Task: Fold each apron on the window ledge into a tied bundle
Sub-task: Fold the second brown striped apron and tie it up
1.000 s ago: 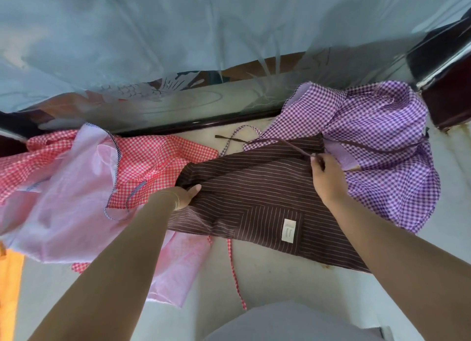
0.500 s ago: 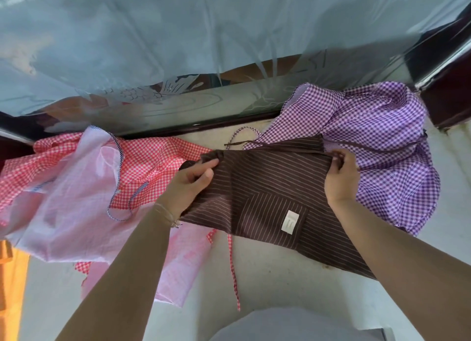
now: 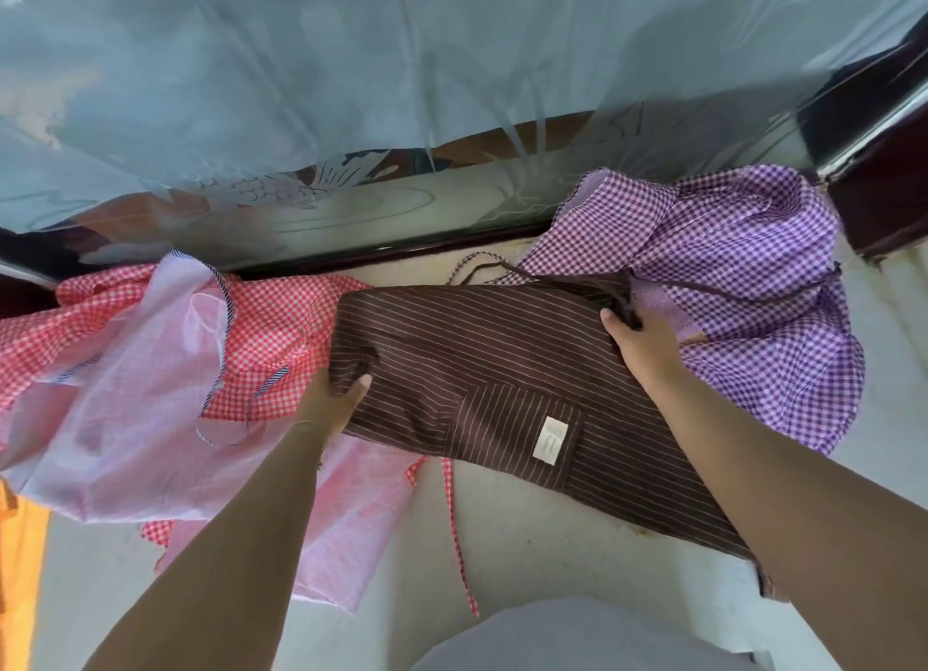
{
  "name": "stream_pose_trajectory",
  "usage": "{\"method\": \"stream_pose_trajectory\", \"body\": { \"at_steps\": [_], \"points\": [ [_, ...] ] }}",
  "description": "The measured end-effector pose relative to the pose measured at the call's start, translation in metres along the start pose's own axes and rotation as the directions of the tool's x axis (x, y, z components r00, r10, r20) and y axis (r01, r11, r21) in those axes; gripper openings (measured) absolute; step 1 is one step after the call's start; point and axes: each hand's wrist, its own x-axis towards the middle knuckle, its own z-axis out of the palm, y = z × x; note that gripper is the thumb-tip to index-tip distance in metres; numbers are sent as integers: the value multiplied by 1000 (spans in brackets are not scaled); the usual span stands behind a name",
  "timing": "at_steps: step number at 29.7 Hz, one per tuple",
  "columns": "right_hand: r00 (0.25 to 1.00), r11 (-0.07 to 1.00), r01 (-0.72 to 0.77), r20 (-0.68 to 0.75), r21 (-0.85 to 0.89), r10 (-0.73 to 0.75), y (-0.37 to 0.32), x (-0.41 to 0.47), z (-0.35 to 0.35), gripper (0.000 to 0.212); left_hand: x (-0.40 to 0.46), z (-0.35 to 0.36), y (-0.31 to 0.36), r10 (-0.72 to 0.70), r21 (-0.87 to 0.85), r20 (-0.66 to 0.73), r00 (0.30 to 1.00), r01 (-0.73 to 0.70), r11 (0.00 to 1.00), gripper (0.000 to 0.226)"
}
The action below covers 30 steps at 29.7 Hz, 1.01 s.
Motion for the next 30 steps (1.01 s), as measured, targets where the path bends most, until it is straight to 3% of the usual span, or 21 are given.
{"method": "stream_pose_trajectory", "body": {
  "at_steps": [2, 4, 7, 10, 13, 16, 18, 20, 23, 25, 27, 28, 30],
  "points": [
    [1000, 1000, 20, 8, -14, -20, -3, -5, -1, 32, -6, -2, 3, 97, -6, -60, 993, -98, 995, 31],
    [998, 997, 54, -18, -57, -55, -3, -10, 0, 28, -10, -9, 13, 176, -23, -15, 984, -176, 984, 11],
    [993, 992, 91, -69, -85, -97, -1, -17, -2, 26, -20, -22, 23, 142, -67, 227, 963, -130, 989, 32],
    [995, 977, 100, 39, -191, -94, 1, -18, -10, 36, -44, -48, 7, 71, -66, 372, 926, -50, 997, 49],
    [950, 872, 155, 312, -464, -3, 11, -19, -21, 42, -72, -59, -29, 8, 207, 466, 885, -118, 971, 34],
    [884, 777, 211, 455, -593, 107, 26, -30, -26, 39, -93, -34, -80, -201, 489, 534, 821, -106, 866, 35],
    [863, 731, 231, 482, -642, 151, 38, -37, -25, 39, -103, -12, -111, -338, 553, 570, 749, -45, 832, 47],
    [861, 695, 217, 469, -686, 194, 54, -45, -22, 45, -109, 7, -130, -377, 587, 597, 708, -66, 807, 60],
    [912, 662, 160, 366, -732, 185, 76, -55, -18, 54, -113, 18, -130, -311, 623, 603, 735, -189, 759, 65],
    [967, 657, 161, 251, -737, 44, 87, -61, -13, 54, -116, 22, -116, -178, 479, 582, 794, -157, 864, 60],
    [984, 659, 178, 135, -731, -116, 90, -68, -10, 43, -115, 26, -98, -74, 206, 446, 892, -21, 978, 63],
    [977, 639, 190, 78, -746, -200, 90, -73, -9, 36, -112, 29, -88, -87, 71, 363, 928, 66, 995, 70],
    [928, 592, 245, 9, -768, -373, 90, -83, -6, 26, -98, 36, -82, -190, -172, 299, 935, 248, 953, 77]
  ]
}}
